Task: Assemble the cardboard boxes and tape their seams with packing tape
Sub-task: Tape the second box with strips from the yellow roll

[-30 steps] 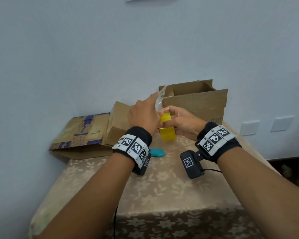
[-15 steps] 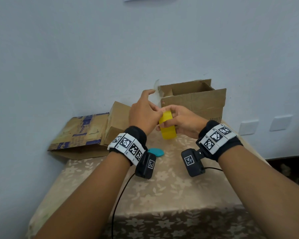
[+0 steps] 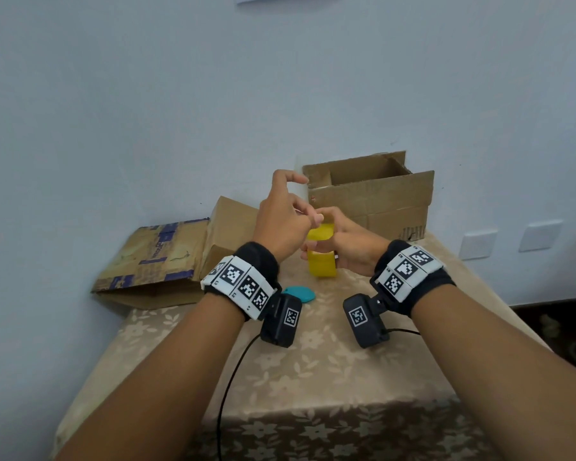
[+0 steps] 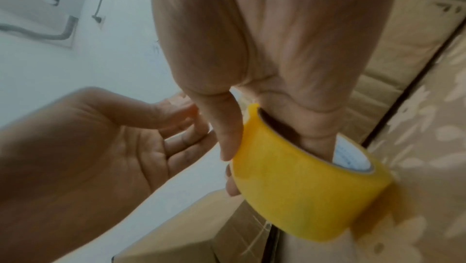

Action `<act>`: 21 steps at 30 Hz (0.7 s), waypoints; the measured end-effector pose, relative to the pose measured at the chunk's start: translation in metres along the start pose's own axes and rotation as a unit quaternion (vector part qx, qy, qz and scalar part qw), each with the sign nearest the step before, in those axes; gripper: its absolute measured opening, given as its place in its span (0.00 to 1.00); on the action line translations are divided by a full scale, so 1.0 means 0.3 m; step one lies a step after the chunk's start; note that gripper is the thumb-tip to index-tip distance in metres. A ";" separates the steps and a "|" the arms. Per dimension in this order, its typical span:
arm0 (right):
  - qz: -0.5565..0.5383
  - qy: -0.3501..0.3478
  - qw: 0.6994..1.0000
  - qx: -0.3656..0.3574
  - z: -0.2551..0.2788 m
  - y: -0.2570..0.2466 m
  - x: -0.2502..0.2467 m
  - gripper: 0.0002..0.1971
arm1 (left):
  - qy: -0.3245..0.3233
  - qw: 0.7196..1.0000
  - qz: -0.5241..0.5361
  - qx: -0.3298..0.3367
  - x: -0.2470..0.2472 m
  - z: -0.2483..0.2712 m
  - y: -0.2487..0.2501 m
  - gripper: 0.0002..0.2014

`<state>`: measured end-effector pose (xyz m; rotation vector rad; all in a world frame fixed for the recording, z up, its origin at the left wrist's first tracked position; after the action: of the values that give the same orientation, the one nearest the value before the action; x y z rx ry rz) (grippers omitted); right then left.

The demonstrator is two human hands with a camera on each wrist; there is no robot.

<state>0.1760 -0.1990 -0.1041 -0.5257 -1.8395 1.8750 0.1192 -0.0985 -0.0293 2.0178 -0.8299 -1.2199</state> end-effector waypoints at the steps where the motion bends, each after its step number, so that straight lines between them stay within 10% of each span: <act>1: -0.009 0.009 1.000 0.000 0.000 0.009 -0.011 0.31 | -0.013 1.000 0.012 -0.013 0.000 -0.004 -0.005 0.31; 6: -0.029 0.013 0.999 -0.010 0.011 0.015 -0.025 0.39 | 0.009 0.987 0.095 -0.129 -0.021 -0.020 -0.080 0.40; 21: 0.021 0.026 0.999 0.022 0.019 -0.010 -0.028 0.40 | 0.035 0.984 0.002 -0.175 -0.063 0.007 -0.114 0.32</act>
<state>0.1800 -0.2085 -0.1013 -0.5963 -1.7624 1.9071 0.1169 -0.0637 -0.0468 1.7602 -0.5414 -1.1915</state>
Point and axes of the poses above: each hand's wrist, its own z-axis away from the middle knuckle, its own x-axis out of the palm, y = z × x, the point moved 8 cm from there along -z, towards the middle knuckle, and after that the axes turned 10 degrees about -y, right-handed, at the moved point
